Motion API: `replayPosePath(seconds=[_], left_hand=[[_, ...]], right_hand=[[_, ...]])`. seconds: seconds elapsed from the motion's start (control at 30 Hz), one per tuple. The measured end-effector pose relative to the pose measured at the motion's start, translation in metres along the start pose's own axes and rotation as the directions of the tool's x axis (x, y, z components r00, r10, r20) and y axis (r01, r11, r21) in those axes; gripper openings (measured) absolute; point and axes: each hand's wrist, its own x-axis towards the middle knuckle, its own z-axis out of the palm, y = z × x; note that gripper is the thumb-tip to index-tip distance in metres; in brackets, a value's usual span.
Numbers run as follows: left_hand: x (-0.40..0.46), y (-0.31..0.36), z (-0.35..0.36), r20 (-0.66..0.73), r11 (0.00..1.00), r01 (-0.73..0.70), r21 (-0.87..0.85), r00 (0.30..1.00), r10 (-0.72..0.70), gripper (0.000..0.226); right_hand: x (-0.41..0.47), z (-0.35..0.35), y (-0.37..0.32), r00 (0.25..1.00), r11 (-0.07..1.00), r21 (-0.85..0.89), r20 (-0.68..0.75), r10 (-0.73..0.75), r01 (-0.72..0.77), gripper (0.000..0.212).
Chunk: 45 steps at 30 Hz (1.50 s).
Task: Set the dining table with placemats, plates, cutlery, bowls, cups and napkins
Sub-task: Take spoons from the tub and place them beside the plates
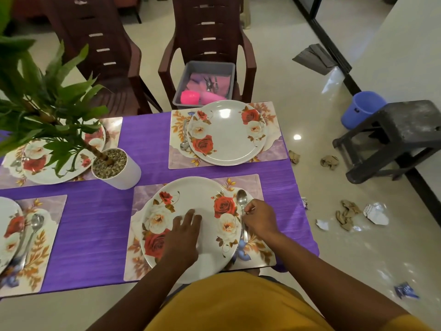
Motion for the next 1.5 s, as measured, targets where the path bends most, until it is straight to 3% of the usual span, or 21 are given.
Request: replayPosePath(seconds=[0.63,0.9,1.1,1.3,1.5], left_hand=[[0.0,0.002,-0.003,-0.006,1.0,-0.002,-0.008,1.0,0.002,0.098],[0.002,-0.001,-0.009,0.028,0.995,0.018,-0.093,0.999,-0.015,0.097],[0.005,-0.003,-0.019,0.028,0.972,0.058,-0.226,0.998,-0.053,0.073],[0.009,0.01,-0.032,-0.126,0.858,-0.054,-0.511,0.992,-0.013,0.041],[0.013,0.044,-0.05,-0.118,0.675,-0.123,-0.727,0.992,0.053,0.021]], right_hand=[[-0.004,-0.013,0.0,0.999,1.0,-0.005,0.042,0.0,0.0,0.019],[-0.006,-0.035,0.002,0.996,1.0,0.014,0.085,-0.025,0.024,0.022],[-0.017,-0.054,-0.006,0.993,0.993,0.089,0.085,-0.084,0.076,0.018],[-0.023,-0.066,-0.009,0.997,0.971,0.233,0.041,-0.064,0.053,0.014],[-0.041,-0.087,-0.003,1.0,0.936,0.35,-0.019,-0.017,0.022,0.009]])
